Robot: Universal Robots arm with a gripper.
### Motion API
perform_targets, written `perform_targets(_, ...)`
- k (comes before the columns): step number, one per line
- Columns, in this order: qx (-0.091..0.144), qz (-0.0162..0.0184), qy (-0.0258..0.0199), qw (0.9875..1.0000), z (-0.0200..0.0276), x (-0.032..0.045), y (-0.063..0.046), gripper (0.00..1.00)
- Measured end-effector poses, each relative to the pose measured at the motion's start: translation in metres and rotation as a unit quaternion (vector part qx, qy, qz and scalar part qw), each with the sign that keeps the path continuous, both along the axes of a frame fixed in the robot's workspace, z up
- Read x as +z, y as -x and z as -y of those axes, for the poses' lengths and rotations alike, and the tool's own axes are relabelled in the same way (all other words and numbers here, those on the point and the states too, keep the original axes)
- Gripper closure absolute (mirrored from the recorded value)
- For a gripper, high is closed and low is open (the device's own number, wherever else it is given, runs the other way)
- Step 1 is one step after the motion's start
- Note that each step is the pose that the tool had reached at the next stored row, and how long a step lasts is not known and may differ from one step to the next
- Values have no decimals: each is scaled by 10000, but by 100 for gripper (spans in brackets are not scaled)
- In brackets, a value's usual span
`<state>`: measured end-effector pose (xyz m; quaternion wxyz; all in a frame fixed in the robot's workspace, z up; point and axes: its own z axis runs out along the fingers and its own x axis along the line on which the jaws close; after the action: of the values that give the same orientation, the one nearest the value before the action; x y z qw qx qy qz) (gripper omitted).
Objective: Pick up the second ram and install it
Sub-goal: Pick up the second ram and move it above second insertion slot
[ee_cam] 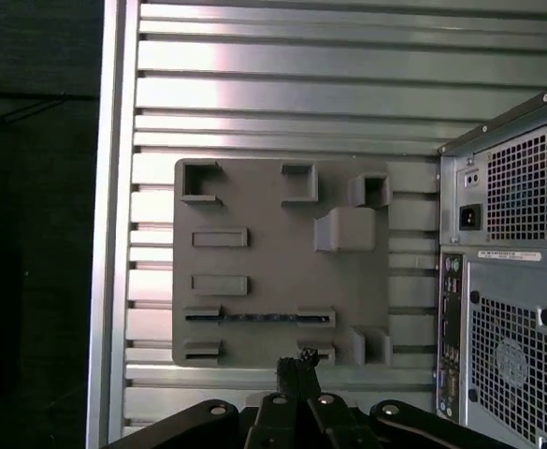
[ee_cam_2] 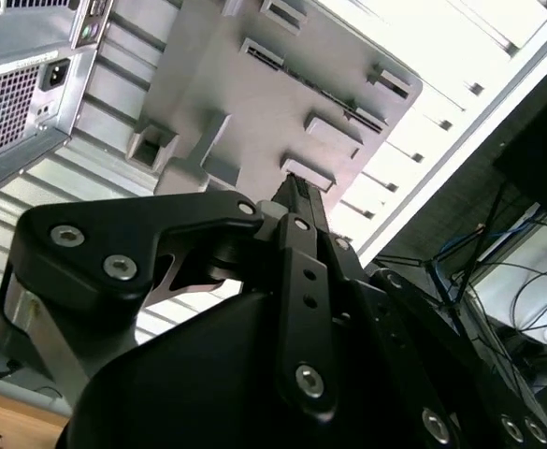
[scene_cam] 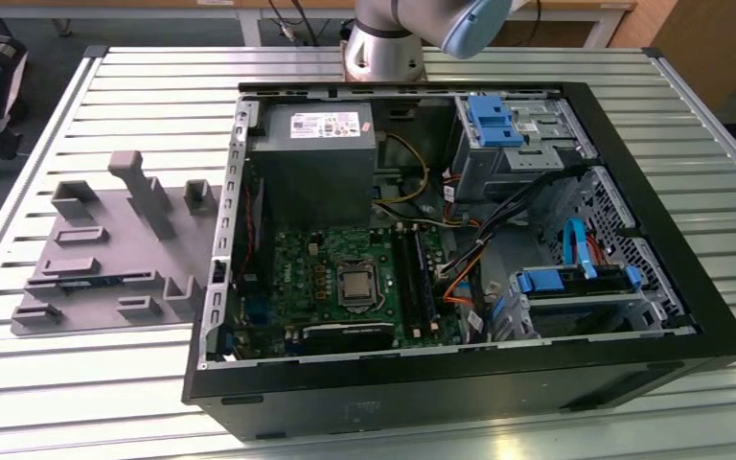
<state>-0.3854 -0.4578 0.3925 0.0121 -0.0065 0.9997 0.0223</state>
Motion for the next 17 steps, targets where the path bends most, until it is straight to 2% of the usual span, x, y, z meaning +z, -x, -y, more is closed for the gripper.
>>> perform_targets(3,222,-1,1,9998,0,-1,3,89)
perform_targets(7,505,0,0,9987,0,-3,8,89)
perform_targets(17,932,-1,1,9956,0,-4,31,89)
